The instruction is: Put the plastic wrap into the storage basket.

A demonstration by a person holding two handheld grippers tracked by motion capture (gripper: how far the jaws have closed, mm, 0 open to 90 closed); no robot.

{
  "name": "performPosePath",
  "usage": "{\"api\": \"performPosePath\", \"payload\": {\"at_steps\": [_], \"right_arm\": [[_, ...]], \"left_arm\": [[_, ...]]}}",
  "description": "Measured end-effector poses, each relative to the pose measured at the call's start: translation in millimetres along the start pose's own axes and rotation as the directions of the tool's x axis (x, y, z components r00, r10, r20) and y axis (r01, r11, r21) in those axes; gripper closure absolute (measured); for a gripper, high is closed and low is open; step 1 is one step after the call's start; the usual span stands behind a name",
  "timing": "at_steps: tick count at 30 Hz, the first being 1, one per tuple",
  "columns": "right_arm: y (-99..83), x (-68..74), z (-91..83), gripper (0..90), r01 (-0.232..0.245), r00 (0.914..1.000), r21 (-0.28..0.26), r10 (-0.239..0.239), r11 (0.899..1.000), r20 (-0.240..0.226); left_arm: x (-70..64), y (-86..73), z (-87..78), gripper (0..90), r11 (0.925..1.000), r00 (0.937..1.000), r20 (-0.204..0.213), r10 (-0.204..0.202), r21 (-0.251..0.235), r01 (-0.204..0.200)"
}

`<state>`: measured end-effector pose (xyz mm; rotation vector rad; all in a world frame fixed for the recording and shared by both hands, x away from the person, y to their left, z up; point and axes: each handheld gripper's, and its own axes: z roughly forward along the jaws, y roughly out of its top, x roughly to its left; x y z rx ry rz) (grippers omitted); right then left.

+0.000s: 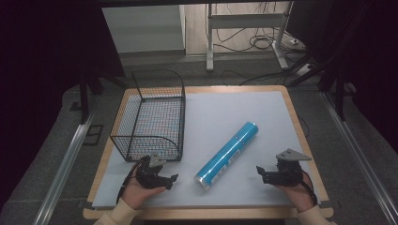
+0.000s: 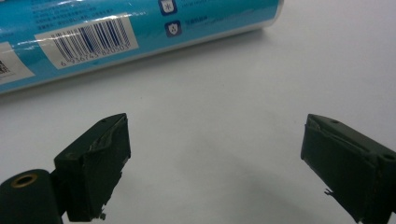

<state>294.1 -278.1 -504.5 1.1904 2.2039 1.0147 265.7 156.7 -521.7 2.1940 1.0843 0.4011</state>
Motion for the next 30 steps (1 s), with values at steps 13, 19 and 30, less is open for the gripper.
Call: {"api": "performPosePath", "payload": {"at_steps": [13,19,30], "right_arm": [[-2.0,5.1,-6.0,8.9,0.045,0.9987,-0.019,-0.046,0.999,-0.024],[-4.8,9.9,-7.2,9.1,0.059,0.9971,-0.026,-0.060,0.998,-0.046],[-9.7,2.4,-10.5,10.0,0.037,0.9986,-0.020,-0.038,0.999,-0.038]], "left_arm": [[-1.3,2.7,-2.0,17.6,1.0000,0.9999,0.011,-0.001,0.006,0.001],[-4.6,9.0,-2.7,18.7,1.0000,0.9998,0.020,-0.007,-0.007,0.007],[-8.9,21.1,-6.9,19.2,0.9987,0.9979,0.042,-0.050,-0.009,0.050]]}}
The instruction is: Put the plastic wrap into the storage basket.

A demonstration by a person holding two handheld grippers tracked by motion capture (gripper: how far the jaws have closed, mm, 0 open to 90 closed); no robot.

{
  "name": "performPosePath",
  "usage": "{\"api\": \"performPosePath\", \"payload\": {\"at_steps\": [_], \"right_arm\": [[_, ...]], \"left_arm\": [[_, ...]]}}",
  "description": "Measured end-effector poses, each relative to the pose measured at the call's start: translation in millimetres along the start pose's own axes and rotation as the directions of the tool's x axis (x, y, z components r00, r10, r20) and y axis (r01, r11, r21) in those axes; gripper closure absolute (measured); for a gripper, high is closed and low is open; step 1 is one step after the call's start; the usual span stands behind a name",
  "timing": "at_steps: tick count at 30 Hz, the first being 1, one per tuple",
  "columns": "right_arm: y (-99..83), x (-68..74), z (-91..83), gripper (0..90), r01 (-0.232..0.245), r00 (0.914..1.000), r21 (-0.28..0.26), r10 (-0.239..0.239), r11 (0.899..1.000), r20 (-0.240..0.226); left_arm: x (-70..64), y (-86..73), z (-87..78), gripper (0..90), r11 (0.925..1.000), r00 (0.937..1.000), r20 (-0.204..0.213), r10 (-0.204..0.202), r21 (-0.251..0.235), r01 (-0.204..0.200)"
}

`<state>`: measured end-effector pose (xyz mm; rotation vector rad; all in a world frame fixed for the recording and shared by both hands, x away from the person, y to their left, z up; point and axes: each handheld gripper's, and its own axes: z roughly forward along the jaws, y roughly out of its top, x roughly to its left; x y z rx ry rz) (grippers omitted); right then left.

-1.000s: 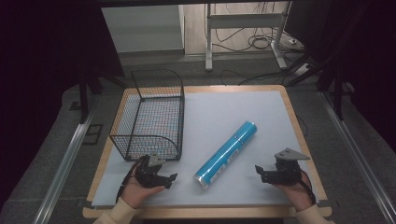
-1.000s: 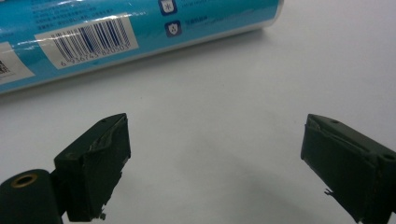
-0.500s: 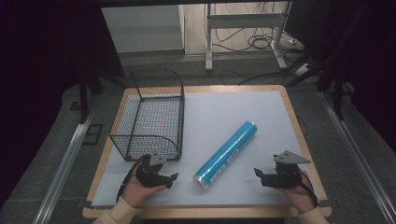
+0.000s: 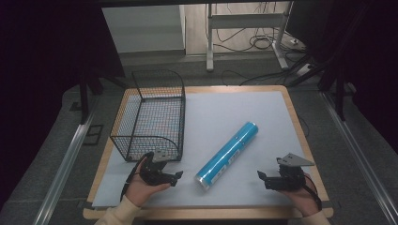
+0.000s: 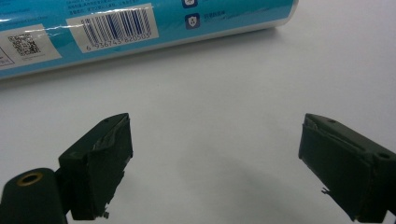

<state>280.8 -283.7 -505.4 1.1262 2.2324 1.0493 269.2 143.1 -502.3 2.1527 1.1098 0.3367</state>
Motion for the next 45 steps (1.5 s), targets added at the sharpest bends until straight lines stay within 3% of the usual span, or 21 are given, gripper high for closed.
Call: {"api": "performPosePath", "payload": {"at_steps": [9,13,17,26,34,45], "right_arm": [[-0.8,-2.4,2.2,10.0,0.005,0.9998,-0.006,-0.005,1.000,-0.017],[0.0,-2.8,2.4,10.0,-0.001,0.9998,-0.010,0.001,1.000,-0.017],[1.2,-0.8,2.6,10.8,0.022,0.9997,-0.028,-0.022,0.999,-0.003],[-1.4,-1.3,5.0,10.7,0.007,0.9999,-0.006,-0.007,1.000,0.008],[-4.1,-2.4,5.1,10.7,0.000,0.9998,0.002,0.000,1.000,0.021],[-4.0,-3.0,5.6,10.5,0.000,0.9998,0.001,0.000,1.000,0.018]], "left_arm": [[-8.8,10.5,-9.4,19.1,0.9990,0.9990,-0.007,-0.044,0.002,0.044],[-18.2,17.8,-14.9,19.0,0.9994,0.9994,-0.004,-0.034,-0.002,0.034],[-23.2,24.9,-15.4,19.0,0.9996,0.9996,-0.003,-0.028,-0.004,0.028],[-34.3,36.7,-22.7,19.2,0.9994,0.9999,0.016,-0.005,-0.034,0.006],[-35.6,41.7,-16.3,19.2,0.9999,0.9996,0.026,0.007,-0.012,-0.006],[-49.2,60.7,-7.8,19.1,0.9989,0.9977,0.050,0.047,-0.011,-0.046]]}}
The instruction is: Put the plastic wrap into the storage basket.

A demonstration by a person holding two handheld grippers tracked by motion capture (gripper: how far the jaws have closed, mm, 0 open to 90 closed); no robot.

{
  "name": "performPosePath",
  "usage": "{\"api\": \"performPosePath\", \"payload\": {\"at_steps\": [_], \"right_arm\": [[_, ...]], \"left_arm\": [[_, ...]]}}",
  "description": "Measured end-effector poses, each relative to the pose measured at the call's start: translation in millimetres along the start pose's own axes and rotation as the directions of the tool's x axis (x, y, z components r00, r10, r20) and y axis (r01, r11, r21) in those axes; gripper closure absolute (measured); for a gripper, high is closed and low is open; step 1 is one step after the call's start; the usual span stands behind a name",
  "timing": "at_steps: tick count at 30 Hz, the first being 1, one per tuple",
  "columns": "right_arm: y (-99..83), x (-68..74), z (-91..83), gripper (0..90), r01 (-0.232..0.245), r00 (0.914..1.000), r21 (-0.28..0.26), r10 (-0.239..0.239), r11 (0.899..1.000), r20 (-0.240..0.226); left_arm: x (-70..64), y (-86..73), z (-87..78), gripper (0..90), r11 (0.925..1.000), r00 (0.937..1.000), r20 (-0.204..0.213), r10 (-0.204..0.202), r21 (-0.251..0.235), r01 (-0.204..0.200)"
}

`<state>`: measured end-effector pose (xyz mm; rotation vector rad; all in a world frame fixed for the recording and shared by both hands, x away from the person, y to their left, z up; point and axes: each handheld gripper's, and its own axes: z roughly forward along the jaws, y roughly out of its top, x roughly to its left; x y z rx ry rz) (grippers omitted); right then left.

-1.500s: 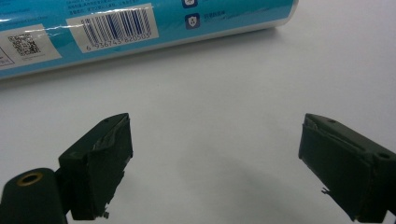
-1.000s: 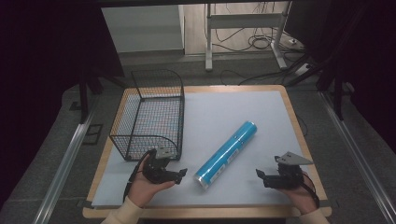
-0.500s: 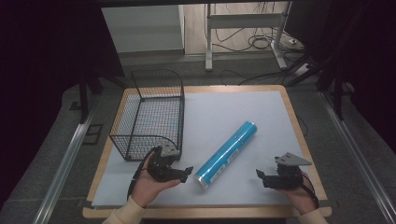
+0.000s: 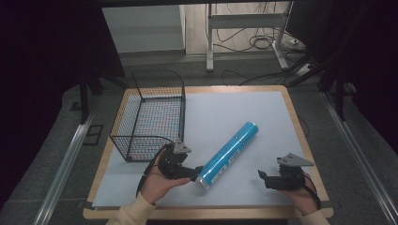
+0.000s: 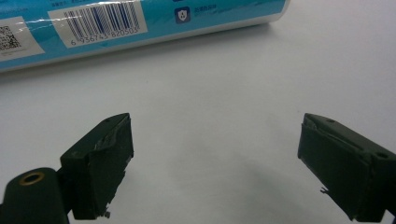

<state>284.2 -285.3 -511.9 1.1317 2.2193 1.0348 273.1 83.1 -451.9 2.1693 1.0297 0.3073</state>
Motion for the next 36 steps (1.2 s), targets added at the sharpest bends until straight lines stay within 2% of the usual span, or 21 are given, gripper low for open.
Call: {"api": "performPosePath", "payload": {"at_steps": [6,8,12,17,23,27,29,36], "right_arm": [[0.2,0.2,-0.4,10.5,0.001,1.0000,-0.002,-0.001,1.000,0.002],[0.1,-0.8,-0.6,10.5,0.000,1.0000,-0.004,0.000,1.000,-0.001],[0.0,-1.9,-1.3,10.5,-0.004,1.0000,-0.004,0.004,1.000,0.004],[-0.2,-1.5,-2.2,10.5,0.003,1.0000,-0.010,-0.003,1.000,0.002],[-0.2,-1.8,-2.6,10.6,0.001,1.0000,-0.011,-0.001,1.000,0.001],[-0.6,-3.5,-2.6,10.5,-0.001,0.9999,-0.015,0.002,1.000,0.011],[-0.6,-3.9,-3.1,10.5,-0.003,0.9998,-0.017,0.003,1.000,0.017],[-0.8,-4.2,-3.0,10.5,-0.006,0.9998,-0.015,0.006,1.000,0.016]], "left_arm": [[-5.4,7.9,4.4,19.1,0.9999,0.9998,0.008,0.015,0.000,-0.015],[-7.7,12.5,6.3,18.8,0.9994,0.9994,0.007,0.033,0.006,-0.033],[-9.7,16.9,5.7,18.6,0.9992,0.9992,0.010,0.039,0.005,-0.039],[-12.7,23.4,12.6,18.5,0.9988,0.9986,0.026,0.046,0.016,-0.046],[-17.6,36.1,18.1,18.9,0.9982,0.9975,0.038,0.059,0.002,-0.059],[-21.6,43.2,22.9,18.7,0.9969,0.9959,0.047,0.077,0.012,-0.078],[-22.3,46.7,24.5,18.8,0.9960,0.9954,0.037,0.088,0.013,-0.089],[-24.7,54.8,32.3,18.7,0.9949,0.9945,0.045,0.095,0.029,-0.096]]}}
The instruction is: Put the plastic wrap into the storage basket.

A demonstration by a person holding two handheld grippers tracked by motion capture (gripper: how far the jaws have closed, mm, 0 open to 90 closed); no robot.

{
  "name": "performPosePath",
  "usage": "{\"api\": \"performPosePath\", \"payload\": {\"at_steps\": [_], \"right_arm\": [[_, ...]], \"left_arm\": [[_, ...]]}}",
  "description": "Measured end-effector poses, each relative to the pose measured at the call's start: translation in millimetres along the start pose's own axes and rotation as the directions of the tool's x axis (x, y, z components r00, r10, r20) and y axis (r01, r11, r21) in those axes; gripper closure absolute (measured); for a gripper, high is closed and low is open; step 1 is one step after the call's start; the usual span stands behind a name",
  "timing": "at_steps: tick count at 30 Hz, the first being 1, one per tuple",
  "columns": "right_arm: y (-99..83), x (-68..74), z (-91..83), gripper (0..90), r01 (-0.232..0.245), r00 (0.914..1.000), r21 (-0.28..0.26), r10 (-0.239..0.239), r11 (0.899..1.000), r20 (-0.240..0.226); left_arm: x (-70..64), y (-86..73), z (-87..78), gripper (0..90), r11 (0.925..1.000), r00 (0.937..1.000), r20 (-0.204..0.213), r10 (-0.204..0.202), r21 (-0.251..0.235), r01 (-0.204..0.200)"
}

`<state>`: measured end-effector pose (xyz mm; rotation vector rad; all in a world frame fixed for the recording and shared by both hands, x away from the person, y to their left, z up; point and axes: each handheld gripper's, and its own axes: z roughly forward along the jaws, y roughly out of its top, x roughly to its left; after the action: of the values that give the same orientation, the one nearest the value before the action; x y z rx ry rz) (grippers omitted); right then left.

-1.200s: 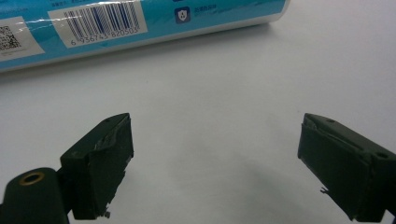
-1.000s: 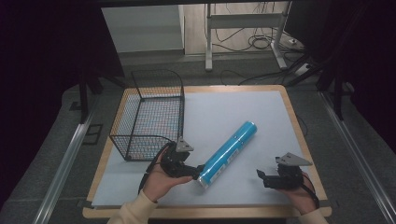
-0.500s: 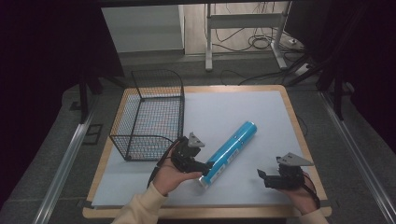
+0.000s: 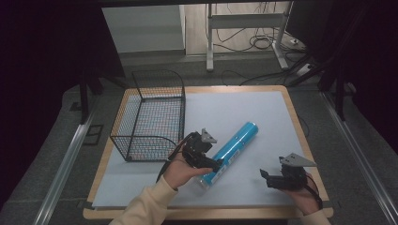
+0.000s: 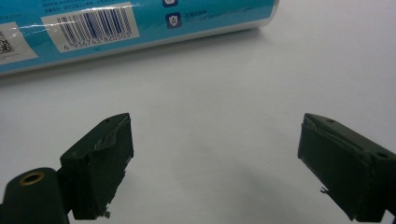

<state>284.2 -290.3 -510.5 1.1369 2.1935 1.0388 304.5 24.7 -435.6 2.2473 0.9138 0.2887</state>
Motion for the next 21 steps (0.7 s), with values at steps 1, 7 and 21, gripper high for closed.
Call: {"api": "performPosePath", "payload": {"at_steps": [1,7,21], "right_arm": [[-0.1,0.0,0.2,10.5,0.000,1.0000,0.001,0.000,1.000,-0.001],[-0.2,-0.5,-0.1,10.5,-0.004,1.0000,0.000,0.004,1.000,-0.001],[0.1,-1.3,-0.9,10.6,-0.006,1.0000,-0.002,0.006,1.000,0.004]], "left_arm": [[0.1,0.8,1.2,18.6,1.0000,1.0000,0.001,0.001,0.007,-0.001],[0.7,4.5,11.0,18.3,0.9998,0.9997,0.021,-0.008,0.021,0.008],[3.3,16.5,28.4,18.0,0.9986,0.9994,0.031,-0.016,0.051,0.014]]}}
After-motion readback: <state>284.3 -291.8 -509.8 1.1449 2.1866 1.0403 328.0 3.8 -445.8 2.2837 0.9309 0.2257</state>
